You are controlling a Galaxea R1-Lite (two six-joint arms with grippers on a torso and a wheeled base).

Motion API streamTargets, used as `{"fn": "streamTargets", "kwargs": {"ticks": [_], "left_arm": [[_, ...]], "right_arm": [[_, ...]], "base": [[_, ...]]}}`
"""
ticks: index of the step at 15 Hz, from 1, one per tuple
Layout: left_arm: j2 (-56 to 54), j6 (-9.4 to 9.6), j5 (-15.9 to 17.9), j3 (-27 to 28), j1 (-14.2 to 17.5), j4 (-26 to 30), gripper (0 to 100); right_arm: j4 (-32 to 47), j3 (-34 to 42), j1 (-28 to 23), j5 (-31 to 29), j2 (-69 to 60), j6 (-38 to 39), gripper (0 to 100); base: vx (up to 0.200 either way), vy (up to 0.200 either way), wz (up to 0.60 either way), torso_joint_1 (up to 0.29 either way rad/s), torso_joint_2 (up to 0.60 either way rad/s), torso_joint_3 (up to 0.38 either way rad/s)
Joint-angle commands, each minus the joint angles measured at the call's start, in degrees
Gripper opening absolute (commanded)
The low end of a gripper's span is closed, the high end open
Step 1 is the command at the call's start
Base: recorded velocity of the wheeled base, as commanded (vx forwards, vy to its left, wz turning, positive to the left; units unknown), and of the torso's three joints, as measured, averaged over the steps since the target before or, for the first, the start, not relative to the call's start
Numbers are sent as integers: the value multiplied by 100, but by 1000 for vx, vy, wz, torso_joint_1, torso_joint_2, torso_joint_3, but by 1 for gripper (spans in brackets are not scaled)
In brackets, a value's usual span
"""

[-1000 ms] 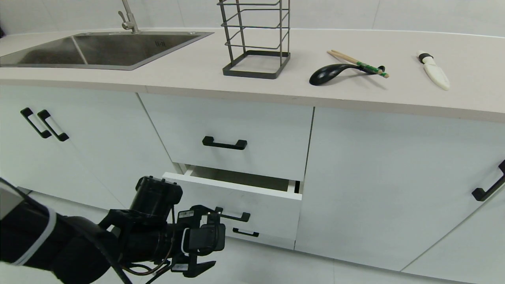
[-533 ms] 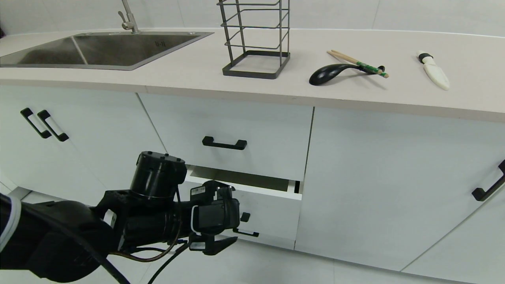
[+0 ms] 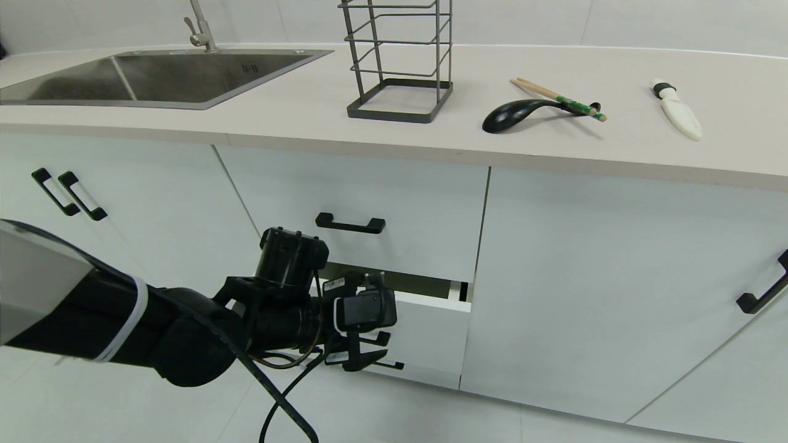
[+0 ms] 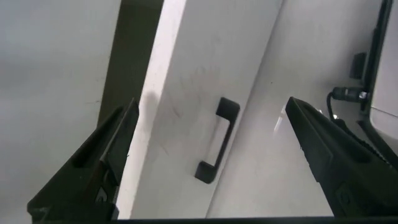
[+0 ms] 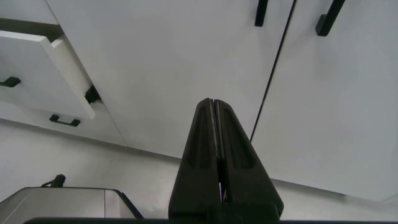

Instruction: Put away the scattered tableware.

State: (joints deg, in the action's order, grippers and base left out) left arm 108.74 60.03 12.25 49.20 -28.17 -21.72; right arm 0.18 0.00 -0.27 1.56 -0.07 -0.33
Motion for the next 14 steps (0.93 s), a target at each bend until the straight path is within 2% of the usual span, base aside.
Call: {"fn": "streamTargets", "kwargs": {"ticks": [1,5,14], "left_arm": [[244,9,-3,98,49,1,100],[297,27,-3,134,268,-148,100],[279,35,5,-33,277,-148,100]], "right_arm": [[-1,0,0,2,7,-2,0],[-1,0,0,2,7,-2,0],[-1,0,0,2,7,-2,0]], "base": [[0,0,0,0,0,0],[0,0,0,0,0,0],[0,0,0,0,0,0]]}}
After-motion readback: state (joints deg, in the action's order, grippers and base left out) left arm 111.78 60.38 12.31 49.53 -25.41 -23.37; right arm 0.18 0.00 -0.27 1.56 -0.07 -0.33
